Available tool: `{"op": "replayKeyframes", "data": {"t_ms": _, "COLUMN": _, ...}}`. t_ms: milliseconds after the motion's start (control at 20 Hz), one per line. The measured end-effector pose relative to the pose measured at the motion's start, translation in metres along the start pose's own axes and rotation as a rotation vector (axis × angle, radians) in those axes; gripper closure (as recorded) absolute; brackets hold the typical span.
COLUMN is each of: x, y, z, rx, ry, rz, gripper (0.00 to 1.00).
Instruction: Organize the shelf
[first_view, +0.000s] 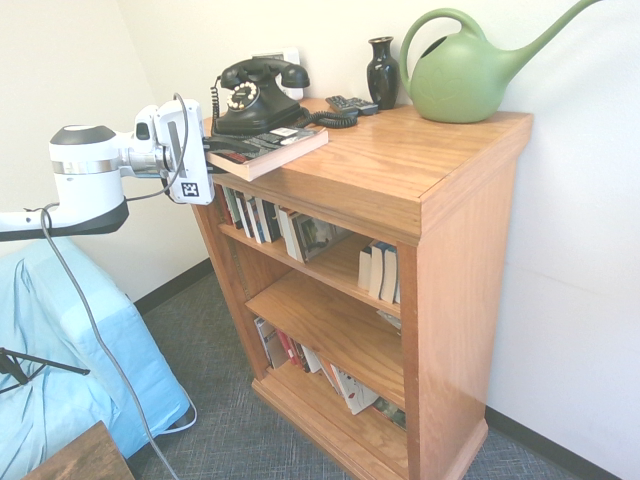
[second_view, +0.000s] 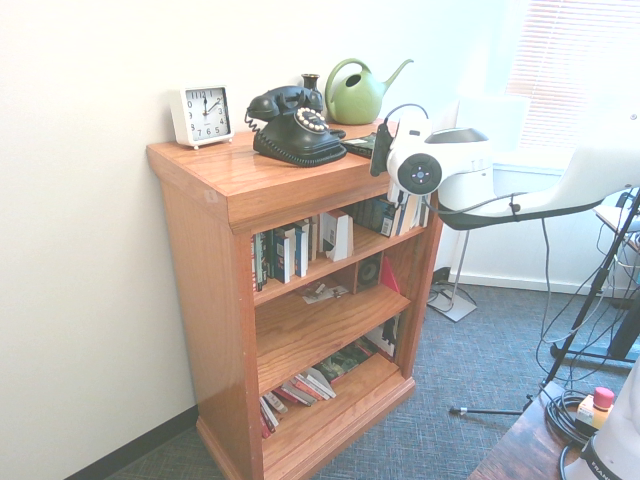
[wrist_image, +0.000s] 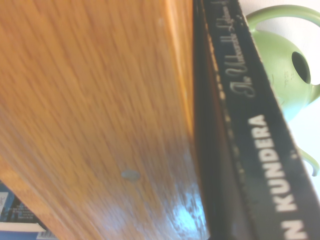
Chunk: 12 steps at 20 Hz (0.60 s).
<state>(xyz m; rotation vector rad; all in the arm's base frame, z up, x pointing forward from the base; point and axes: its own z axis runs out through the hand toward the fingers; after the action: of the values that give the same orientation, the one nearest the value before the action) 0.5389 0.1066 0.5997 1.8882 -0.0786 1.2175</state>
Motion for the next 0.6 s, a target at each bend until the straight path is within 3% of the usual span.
{"op": "replayKeyframes", "data": {"t_ms": 350, "x": 0.002, "y": 0.005, "z": -0.002, "rx": 0.007, "ry": -0.015, "rz": 0.024, "gripper": 1.00}}
{"op": "replayKeyframes", "data": {"t_ms": 600, "x": 0.016, "y": 0.046, "z": -0.022, "rx": 0.019, "ry": -0.038, "rz": 0.102, "gripper": 1.00}}
